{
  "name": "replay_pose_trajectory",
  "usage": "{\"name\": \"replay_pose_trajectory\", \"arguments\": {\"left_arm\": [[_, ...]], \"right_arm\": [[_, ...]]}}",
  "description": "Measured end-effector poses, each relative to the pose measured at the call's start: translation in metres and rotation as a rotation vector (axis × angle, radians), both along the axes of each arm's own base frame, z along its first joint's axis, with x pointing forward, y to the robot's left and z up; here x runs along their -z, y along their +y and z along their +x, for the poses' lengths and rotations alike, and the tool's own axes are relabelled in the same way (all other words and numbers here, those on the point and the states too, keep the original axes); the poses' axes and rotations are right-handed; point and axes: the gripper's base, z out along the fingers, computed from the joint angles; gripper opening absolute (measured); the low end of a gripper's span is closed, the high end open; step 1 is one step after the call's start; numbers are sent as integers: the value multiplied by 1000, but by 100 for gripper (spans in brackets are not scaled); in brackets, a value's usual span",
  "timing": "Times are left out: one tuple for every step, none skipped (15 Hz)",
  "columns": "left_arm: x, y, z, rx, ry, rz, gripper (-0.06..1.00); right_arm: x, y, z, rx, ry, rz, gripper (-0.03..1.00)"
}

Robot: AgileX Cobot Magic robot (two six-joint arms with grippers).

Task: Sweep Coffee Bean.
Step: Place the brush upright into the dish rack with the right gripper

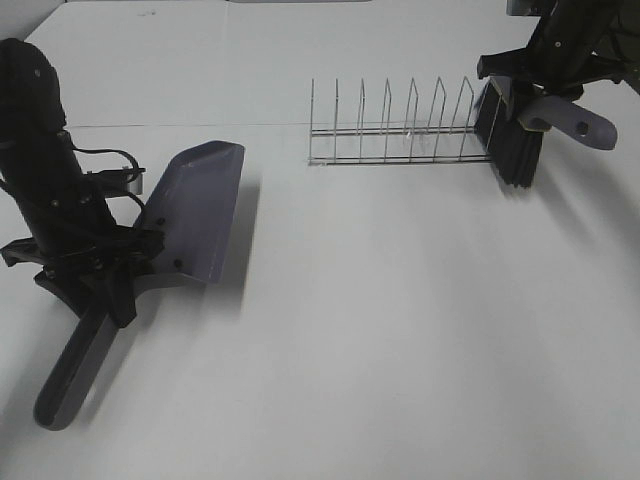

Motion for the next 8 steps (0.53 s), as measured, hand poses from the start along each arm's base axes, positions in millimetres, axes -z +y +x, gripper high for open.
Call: {"name": "replay_pose_trajectory", "arguments": {"left_arm": [[0, 0, 0, 0, 0, 0, 31], [0, 0, 0, 0, 0, 0, 31], [0, 0, 0, 0, 0, 0, 31], [0, 0, 0, 0, 0, 0, 31], [0, 0, 0, 0, 0, 0, 31], [0, 0, 0, 0, 0, 0, 31], [0, 0, 0, 0, 0, 0, 31], [0, 0, 0, 0, 0, 0, 31]], "right_arm": [[-1, 0, 3, -1, -35, 0, 28], [-2, 0, 6, -2, -65, 1, 28], [-1, 0, 6, -2, -69, 1, 28], [1, 0, 6, -3, -66, 0, 28], [4, 0, 7, -7, -59, -1, 28], [9, 0, 7, -18, -44, -5, 28], [15, 0, 6, -25, -15, -7, 28], [22, 0, 5, -28, 10, -5, 28]]}}
